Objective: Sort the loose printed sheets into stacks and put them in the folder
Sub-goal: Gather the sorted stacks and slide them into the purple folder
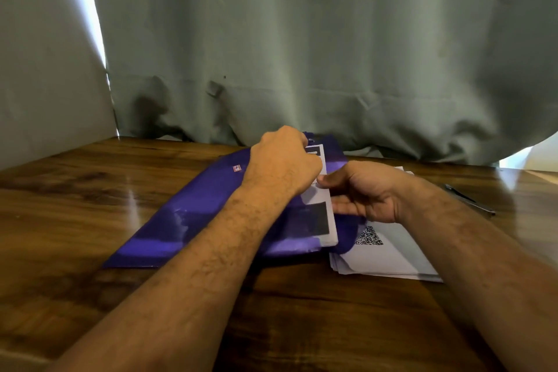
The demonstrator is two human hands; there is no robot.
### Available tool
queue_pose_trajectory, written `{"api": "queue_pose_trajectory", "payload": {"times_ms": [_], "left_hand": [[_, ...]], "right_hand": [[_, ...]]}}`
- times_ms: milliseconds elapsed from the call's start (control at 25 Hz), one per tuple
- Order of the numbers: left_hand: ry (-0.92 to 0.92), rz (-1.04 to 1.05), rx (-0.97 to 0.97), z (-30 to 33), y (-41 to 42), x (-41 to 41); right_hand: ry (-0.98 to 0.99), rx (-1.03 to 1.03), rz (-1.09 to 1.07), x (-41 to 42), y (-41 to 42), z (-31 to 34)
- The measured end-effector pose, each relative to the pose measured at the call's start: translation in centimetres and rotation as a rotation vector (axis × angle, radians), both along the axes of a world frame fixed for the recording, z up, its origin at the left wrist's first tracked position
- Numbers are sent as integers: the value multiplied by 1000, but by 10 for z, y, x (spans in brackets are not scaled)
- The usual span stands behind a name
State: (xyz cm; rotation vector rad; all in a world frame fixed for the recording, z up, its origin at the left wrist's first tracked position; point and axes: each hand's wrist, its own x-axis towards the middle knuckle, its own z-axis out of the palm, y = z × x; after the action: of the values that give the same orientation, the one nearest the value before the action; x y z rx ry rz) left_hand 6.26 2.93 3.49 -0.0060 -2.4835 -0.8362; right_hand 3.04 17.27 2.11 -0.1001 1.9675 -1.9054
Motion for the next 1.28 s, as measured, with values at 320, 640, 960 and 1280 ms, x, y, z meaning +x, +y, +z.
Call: {"api": "queue_pose_trajectory", "payload": {"times_ms": [320, 640, 960, 1280], "left_hand": [[13, -25, 9, -4, 3, -1], [-10, -49, 9, -5, 6, 1], [-25, -46, -45, -9, 6, -3], [-144, -82, -65, -19, 2, -14]], "right_hand": [[20, 98, 20, 5, -23, -3], [134, 107, -49, 3, -33, -11], [231, 171, -82, 2, -36, -15], [445, 52, -337, -11, 11, -2]]}}
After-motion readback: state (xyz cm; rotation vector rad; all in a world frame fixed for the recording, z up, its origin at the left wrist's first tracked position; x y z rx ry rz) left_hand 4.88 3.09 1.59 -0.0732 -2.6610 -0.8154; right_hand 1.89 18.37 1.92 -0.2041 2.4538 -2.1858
